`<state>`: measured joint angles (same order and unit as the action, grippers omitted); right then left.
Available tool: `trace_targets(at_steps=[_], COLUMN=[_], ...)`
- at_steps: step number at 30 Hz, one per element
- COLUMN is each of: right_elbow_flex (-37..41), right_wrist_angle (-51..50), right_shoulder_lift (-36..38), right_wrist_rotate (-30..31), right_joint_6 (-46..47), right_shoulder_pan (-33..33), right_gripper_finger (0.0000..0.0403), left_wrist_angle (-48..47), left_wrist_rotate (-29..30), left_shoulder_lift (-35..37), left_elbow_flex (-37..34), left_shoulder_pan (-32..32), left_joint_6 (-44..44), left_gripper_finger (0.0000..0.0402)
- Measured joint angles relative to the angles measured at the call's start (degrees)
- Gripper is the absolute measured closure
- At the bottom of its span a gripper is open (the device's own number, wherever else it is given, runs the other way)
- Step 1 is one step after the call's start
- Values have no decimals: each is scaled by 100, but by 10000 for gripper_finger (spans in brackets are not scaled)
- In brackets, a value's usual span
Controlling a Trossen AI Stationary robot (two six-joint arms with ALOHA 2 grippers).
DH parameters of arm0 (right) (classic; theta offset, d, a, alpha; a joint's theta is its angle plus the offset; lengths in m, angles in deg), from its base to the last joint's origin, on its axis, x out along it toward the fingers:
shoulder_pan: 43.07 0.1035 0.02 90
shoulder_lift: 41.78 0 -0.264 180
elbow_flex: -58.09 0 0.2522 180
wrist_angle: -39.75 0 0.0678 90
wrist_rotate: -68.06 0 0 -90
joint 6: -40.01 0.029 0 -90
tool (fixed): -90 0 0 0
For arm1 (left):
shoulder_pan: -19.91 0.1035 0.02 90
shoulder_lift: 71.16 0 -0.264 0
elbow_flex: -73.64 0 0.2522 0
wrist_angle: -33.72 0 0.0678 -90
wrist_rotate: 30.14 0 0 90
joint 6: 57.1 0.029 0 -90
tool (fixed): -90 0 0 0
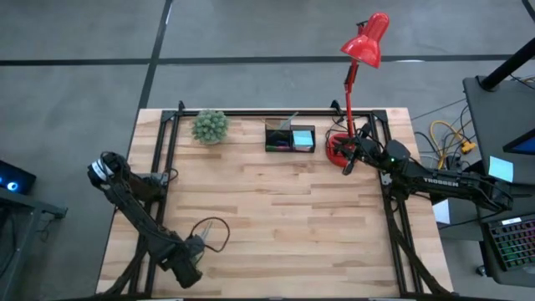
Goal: Pick and place office supplies into organizer
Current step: Put the green scissors into the desk organizer
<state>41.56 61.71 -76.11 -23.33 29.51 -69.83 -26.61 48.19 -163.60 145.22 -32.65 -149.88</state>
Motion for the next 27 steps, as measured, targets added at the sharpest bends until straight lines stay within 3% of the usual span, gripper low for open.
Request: trace_targets(at_steps=[14, 19, 27], right_elbow_flex=[0, 0, 0], right_wrist_angle=[2, 2, 2], right_shoulder_lift=[0, 0, 0], right_wrist_rotate=[0, 0, 0], right_joint_6=[151, 151, 151], right_shoulder_pan=[-2, -1, -2], right_gripper_finger=[335, 335, 335], left_wrist_angle=[-36, -533, -183], left_wrist_rotate=[-145, -196, -139], left_shoulder_lift=[-2, -2, -2], left_elbow_flex=[72, -13, -55], left_shoulder_pan=[5, -13, -54], left_joint_6=[3586, 3568, 3338], left_gripper_finger=[271, 272, 272])
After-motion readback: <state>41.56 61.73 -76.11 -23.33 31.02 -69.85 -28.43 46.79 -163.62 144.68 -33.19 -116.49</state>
